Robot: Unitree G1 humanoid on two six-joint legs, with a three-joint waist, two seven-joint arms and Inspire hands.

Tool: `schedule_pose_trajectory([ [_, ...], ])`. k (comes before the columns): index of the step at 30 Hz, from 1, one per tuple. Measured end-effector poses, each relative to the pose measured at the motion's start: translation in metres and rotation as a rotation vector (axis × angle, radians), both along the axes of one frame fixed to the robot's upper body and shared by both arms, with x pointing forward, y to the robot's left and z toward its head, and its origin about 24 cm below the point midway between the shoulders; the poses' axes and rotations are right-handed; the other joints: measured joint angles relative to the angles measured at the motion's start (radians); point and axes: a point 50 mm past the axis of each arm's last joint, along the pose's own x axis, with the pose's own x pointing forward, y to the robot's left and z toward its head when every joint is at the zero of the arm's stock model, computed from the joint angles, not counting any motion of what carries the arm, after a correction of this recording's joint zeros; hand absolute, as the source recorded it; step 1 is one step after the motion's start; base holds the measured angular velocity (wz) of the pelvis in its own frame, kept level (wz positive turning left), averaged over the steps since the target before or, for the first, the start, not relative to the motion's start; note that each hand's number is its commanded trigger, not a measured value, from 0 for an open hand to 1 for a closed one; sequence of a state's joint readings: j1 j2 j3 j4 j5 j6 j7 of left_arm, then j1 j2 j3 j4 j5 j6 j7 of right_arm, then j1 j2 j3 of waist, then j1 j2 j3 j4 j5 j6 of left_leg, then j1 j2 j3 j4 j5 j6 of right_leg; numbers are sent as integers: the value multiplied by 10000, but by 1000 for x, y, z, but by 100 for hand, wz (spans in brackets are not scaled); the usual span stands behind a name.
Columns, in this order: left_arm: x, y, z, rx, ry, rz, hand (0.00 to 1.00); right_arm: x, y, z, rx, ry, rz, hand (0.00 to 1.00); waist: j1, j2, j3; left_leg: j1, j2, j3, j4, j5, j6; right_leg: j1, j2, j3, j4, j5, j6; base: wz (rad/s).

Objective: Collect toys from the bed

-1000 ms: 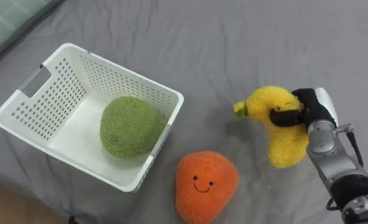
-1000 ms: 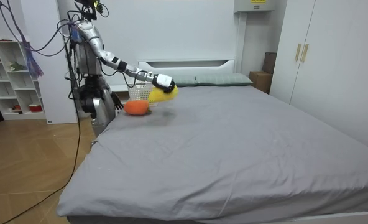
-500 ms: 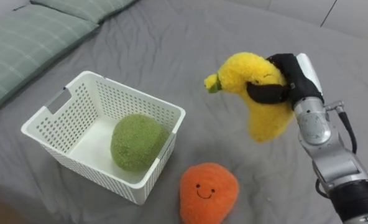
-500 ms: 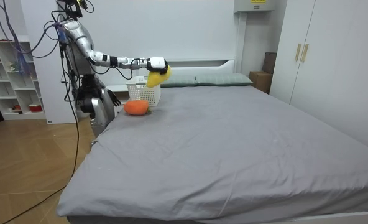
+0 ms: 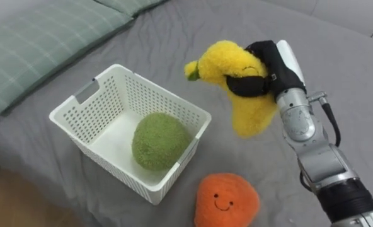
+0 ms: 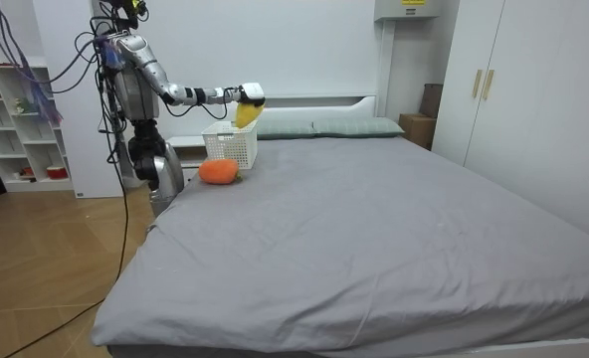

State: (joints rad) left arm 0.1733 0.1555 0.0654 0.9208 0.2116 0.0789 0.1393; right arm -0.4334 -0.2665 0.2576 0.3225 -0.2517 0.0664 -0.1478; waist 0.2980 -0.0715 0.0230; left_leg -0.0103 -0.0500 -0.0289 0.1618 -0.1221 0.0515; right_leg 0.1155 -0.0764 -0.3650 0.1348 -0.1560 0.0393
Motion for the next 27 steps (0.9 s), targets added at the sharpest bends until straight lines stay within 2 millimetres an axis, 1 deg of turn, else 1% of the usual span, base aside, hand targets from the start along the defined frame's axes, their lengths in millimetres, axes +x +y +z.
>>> schedule_pose_trajectory([
  [2,-3,-1,-1,-14,237,-202,0,3,8,5,-28,-191,164,100,97,-17,-3,-119,-30,-133,56,-32,0,21,3,-25,-1,-1,2,13],
  [4,-2,0,0,93,334,-372,0,4,12,8,-47,-285,221,100,193,-69,-18,-188,-74,-281,90,-35,1,10,-3,-64,-1,-6,10,18],
  [7,2,1,1,258,336,-501,0,5,20,7,-47,-152,338,100,357,-163,-79,-245,-108,-357,134,-34,2,2,-23,-124,5,-13,21,12],
  [8,4,1,3,280,251,-502,0,5,24,7,-90,-74,425,100,406,-205,-102,-318,-133,-434,198,-34,5,3,-35,-229,8,-18,28,15],
  [9,5,1,3,280,219,-503,0,6,26,7,-61,-35,439,100,425,-223,-103,-329,-140,-460,220,-33,6,3,-39,-243,14,-17,28,15],
  [13,8,2,3,289,311,-427,0,7,37,6,-165,273,715,100,650,-333,-159,-385,-199,-644,316,-24,22,51,-83,-506,50,-19,31,13],
  [14,8,2,3,294,334,-418,0,7,39,7,-205,285,782,100,654,-349,-159,-407,-217,-705,347,-25,23,62,-84,-529,50,-23,36,27],
  [15,8,3,4,331,350,-455,0,8,41,8,-198,239,834,100,657,-402,-156,-492,-273,-870,416,-18,30,67,-94,-605,42,-43,66,34],
  [17,8,3,4,454,469,-603,0,9,42,10,-207,212,857,100,795,-454,-149,-515,-318,-987,434,20,38,60,-106,-600,32,-48,72,25],
  [18,7,4,4,503,540,-611,0,10,42,10,-234,243,837,100,949,-474,-153,-531,-337,-1032,440,35,41,62,-111,-610,31,-48,72,16],
  [21,6,7,4,573,597,-459,0,11,43,11,-234,211,839,100,1144,-542,-115,-647,-401,-1254,463,96,28,60,-115,-713,8,-50,75,23],
  [22,6,7,4,577,621,-443,0,11,43,11,-237,216,834,100,1175,-546,-107,-716,-443,-1402,508,116,21,61,-116,-796,5,-50,76,31],
  [25,6,7,4,579,635,-426,0,12,42,8,-212,328,806,100,1285,-541,-96,-846,-518,-1650,603,159,12,59,-121,-795,1,-78,119,28],
  [26,6,7,4,587,645,-431,0,12,43,7,-199,366,804,94,1320,-534,-88,-852,-523,-1673,603,169,9,63,-120,-791,1,-78,120,13],
  [27,5,7,4,620,687,-468,0,13,44,5,-184,504,784,79,1410,-527,-80,-861,-528,-1694,604,177,-6,71,-116,-793,2,-84,124,9],
])
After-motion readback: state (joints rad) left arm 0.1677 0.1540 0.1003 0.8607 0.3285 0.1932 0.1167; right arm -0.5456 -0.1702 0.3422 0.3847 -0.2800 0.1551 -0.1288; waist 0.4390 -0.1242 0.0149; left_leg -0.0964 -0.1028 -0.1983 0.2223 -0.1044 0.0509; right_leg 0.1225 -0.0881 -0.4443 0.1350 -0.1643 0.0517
